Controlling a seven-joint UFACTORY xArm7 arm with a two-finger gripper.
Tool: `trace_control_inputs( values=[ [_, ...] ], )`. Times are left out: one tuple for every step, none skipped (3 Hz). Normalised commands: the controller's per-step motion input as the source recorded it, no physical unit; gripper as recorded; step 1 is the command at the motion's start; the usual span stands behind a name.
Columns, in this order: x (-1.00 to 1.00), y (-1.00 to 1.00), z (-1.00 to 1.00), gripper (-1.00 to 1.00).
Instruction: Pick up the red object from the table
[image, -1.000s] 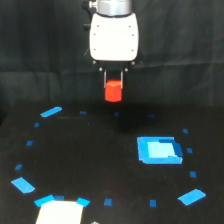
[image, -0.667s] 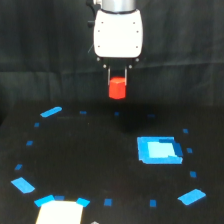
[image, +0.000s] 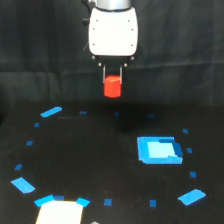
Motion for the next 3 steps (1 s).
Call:
trace_control_inputs(
  values=[
    [-0.07, -0.17, 0.32, -0.86],
    [-0.15, -0.10, 0.02, -0.98],
    [-0.21, 0.02, -0.16, -0.83]
  ],
)
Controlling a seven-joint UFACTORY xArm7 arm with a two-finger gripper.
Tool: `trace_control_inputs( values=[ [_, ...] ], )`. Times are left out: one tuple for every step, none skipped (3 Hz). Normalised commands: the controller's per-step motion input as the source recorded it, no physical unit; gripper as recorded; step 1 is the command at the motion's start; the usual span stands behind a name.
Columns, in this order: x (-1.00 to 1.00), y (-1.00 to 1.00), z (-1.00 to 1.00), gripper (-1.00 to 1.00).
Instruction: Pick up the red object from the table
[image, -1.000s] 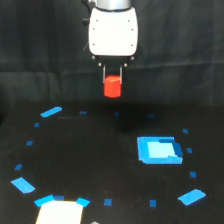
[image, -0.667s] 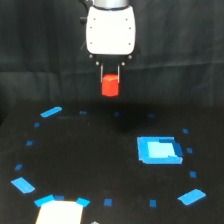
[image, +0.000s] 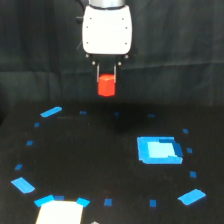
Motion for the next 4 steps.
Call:
trace_control_inputs(
  values=[
    [-0.19, -0.14, 0.06, -0.97],
    [-0.11, -0.17, 0.23, -1.00],
    [-0.09, -0.13, 0.11, -1.00],
    [-0.16, -0.16, 0.11, -0.99]
  ],
)
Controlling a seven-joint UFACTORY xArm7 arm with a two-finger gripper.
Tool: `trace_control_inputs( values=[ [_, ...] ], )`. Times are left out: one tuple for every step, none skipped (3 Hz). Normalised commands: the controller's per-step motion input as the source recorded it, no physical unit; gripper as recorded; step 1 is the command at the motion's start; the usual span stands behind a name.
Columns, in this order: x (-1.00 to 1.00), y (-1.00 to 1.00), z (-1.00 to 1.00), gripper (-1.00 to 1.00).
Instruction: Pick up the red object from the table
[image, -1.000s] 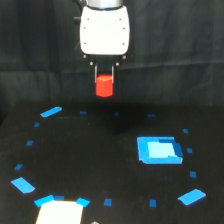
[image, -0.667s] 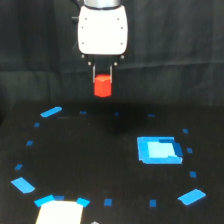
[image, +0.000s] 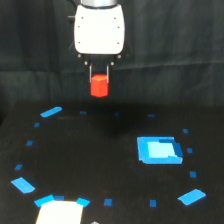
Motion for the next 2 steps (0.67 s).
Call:
trace_control_inputs(
  values=[
    [0.03, 0.11, 0.26, -1.00],
    [-0.25, -0.16, 0.07, -1.00]
  ],
)
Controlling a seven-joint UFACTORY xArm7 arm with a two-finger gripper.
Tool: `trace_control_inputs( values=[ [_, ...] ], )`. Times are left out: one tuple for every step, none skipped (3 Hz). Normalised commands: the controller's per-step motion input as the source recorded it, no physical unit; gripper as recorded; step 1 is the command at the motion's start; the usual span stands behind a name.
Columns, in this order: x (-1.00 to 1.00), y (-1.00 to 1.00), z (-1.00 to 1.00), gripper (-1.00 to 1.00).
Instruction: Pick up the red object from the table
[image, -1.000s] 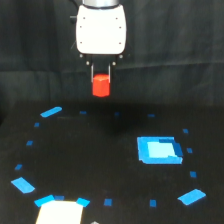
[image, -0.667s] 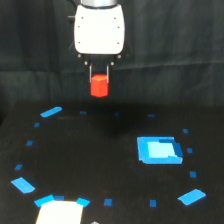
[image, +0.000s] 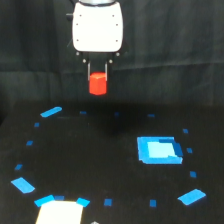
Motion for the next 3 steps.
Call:
trace_control_inputs(
  values=[
    [0.02, -0.09, 0.09, -1.00],
    [0.01, 0.06, -0.18, -1.00],
    [-0.29, -0.10, -0.19, -1.00]
  ],
)
